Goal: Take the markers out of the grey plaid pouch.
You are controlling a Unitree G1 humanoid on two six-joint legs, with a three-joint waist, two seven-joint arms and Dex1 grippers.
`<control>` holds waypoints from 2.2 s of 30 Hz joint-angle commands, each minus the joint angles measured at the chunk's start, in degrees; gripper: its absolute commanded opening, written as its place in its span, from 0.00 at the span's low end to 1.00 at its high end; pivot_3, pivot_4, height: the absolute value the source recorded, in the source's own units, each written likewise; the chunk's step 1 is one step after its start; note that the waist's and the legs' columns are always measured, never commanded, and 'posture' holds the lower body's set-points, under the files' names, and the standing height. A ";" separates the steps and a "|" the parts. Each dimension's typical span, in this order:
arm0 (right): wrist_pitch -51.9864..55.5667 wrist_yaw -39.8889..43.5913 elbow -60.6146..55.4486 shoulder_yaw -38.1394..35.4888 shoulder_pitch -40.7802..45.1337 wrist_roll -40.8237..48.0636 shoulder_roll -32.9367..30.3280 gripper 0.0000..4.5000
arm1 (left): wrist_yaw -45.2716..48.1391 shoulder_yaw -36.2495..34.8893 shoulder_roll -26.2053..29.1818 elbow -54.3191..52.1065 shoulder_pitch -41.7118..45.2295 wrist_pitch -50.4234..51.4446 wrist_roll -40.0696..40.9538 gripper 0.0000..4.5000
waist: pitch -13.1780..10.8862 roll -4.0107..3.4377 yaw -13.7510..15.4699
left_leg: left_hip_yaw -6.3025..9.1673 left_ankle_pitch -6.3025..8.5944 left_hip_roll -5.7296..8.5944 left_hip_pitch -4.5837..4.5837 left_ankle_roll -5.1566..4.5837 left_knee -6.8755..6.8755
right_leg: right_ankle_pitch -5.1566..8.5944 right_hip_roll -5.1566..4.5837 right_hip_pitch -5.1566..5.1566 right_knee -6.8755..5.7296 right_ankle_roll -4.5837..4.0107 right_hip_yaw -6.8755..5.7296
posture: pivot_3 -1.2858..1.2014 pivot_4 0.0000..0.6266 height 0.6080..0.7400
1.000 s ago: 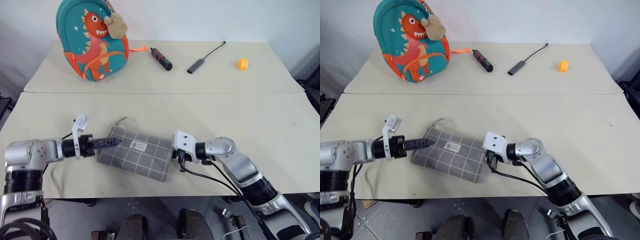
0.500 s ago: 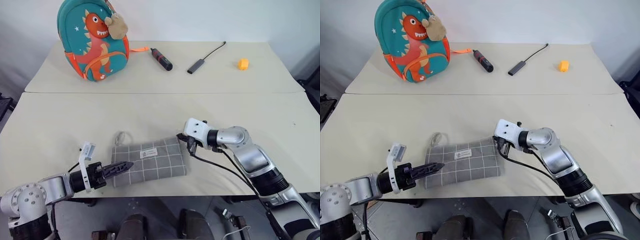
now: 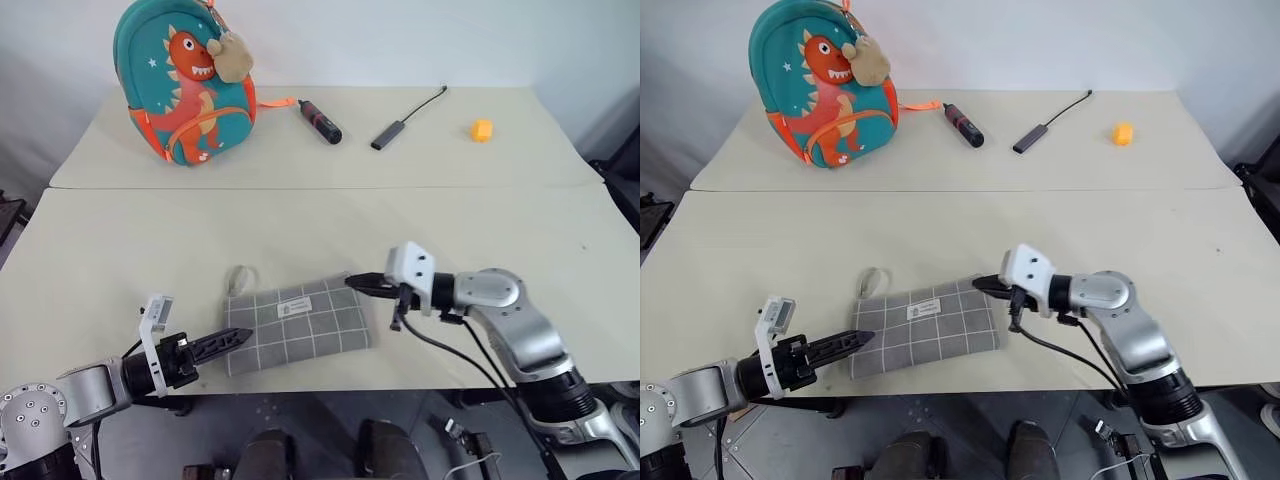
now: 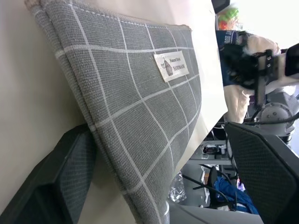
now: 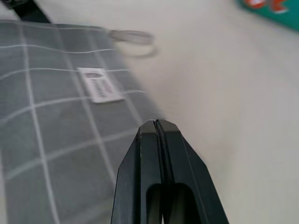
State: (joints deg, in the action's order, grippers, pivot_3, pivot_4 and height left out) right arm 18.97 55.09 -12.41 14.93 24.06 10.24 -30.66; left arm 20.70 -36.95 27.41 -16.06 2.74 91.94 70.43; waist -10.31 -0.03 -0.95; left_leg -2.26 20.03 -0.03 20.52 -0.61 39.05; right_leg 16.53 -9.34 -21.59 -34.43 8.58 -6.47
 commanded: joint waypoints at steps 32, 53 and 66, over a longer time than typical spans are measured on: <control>-7.21 2.96 4.43 5.60 0.27 -8.36 -2.33 0.01 | 13.32 23.92 14.57 32.96 25.31 0.56 -8.72 1.00 | 0.00 0.01 0.83 | -0.02 0.00 0.06 -0.01 0.01 -0.01 | 0.01 -0.01 0.01 -0.02 -0.02 -0.05 | 0.52 0.24 1.00; -8.70 3.25 4.46 4.94 0.18 -6.88 -1.86 0.00 | 13.70 26.70 12.32 31.85 23.99 0.56 -6.75 0.12 | -0.01 0.01 0.71 | -0.01 0.00 0.05 0.00 0.01 -0.06 | 0.01 -0.02 0.00 0.03 -0.02 -0.06 | 0.52 0.24 1.00; 3.66 12.48 -4.44 -13.88 -5.73 24.74 -6.48 0.27 | 25.81 26.54 11.64 15.59 16.85 -26.39 -17.87 0.00 | -0.12 0.09 0.98 | 0.06 0.00 0.01 0.10 0.00 -0.07 | -0.02 -0.04 0.02 0.20 0.03 -0.13 | 0.52 0.24 1.00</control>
State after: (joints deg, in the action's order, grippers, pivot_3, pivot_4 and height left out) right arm 20.50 67.08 -14.82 4.12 18.86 30.96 -36.53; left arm 41.36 -11.70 37.74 4.03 20.29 72.75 55.62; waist -10.44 0.06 0.03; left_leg -2.22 20.04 -0.04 20.64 -0.58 38.95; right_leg 16.51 -9.35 -21.57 -34.14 8.60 -6.64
